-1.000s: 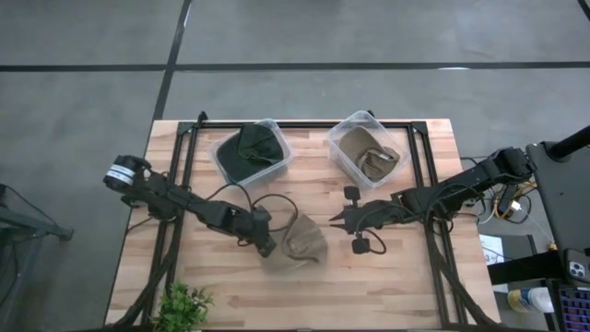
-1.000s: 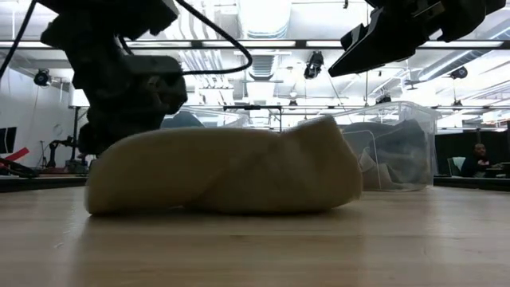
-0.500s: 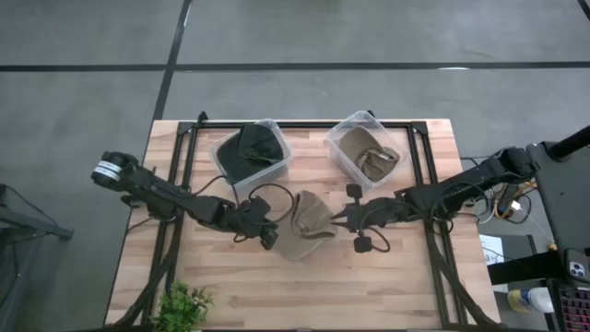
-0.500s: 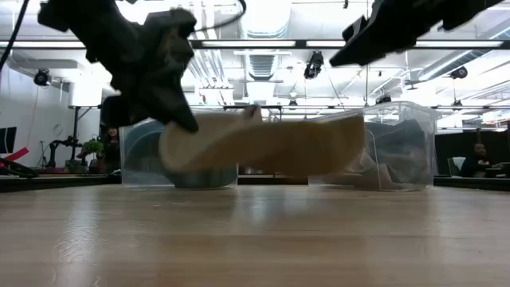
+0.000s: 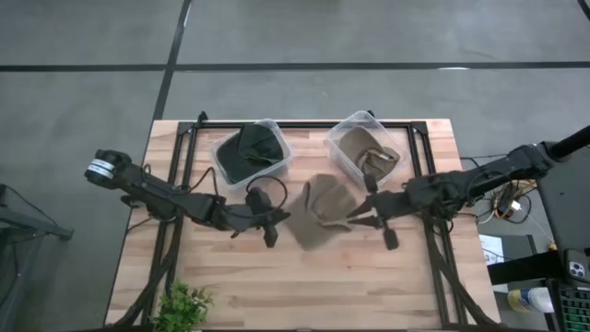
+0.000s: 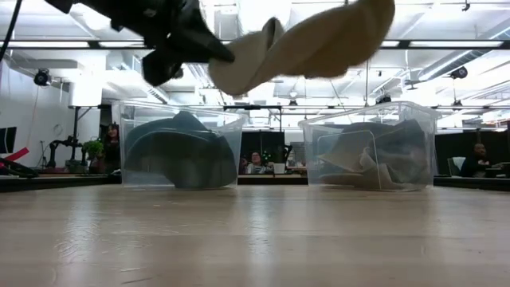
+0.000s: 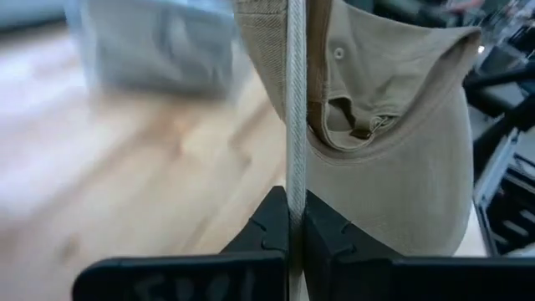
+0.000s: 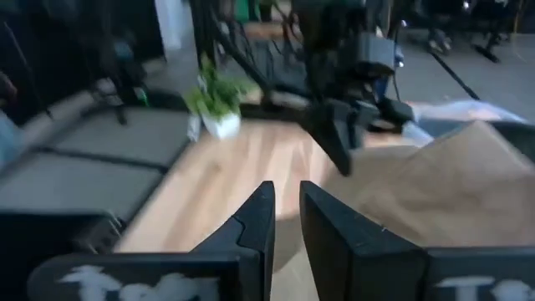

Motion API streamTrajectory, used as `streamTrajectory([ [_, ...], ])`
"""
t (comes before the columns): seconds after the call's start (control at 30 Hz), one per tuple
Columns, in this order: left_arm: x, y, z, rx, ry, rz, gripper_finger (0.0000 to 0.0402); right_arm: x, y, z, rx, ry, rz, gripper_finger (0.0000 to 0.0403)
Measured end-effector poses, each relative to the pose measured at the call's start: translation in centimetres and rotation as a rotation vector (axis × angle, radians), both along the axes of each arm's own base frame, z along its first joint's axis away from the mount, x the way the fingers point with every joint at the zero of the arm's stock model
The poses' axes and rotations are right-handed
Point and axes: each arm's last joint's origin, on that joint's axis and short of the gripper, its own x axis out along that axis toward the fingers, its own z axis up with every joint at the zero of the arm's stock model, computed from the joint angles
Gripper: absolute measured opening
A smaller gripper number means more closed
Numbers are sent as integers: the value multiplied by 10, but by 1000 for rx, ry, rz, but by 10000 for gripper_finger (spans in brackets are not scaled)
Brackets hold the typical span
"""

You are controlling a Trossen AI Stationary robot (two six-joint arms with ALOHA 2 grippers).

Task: Pick & Place hat
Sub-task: Put the brown cap into the right transparent bin

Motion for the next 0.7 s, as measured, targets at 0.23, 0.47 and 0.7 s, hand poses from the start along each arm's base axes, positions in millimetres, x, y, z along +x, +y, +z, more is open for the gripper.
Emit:
streamTrajectory([
  [0.23, 2, 8, 19, 204, -107, 95, 6, -18, -6, 19, 193, -74, -28, 53],
  [0.47, -1, 26, 46, 410, -121, 359, 6, -18, -8, 21, 221, -85, -91, 89],
  [0.7, -3, 35, 74, 499, -217, 427, 6, -1, -9, 8, 97, -69, -321, 140],
])
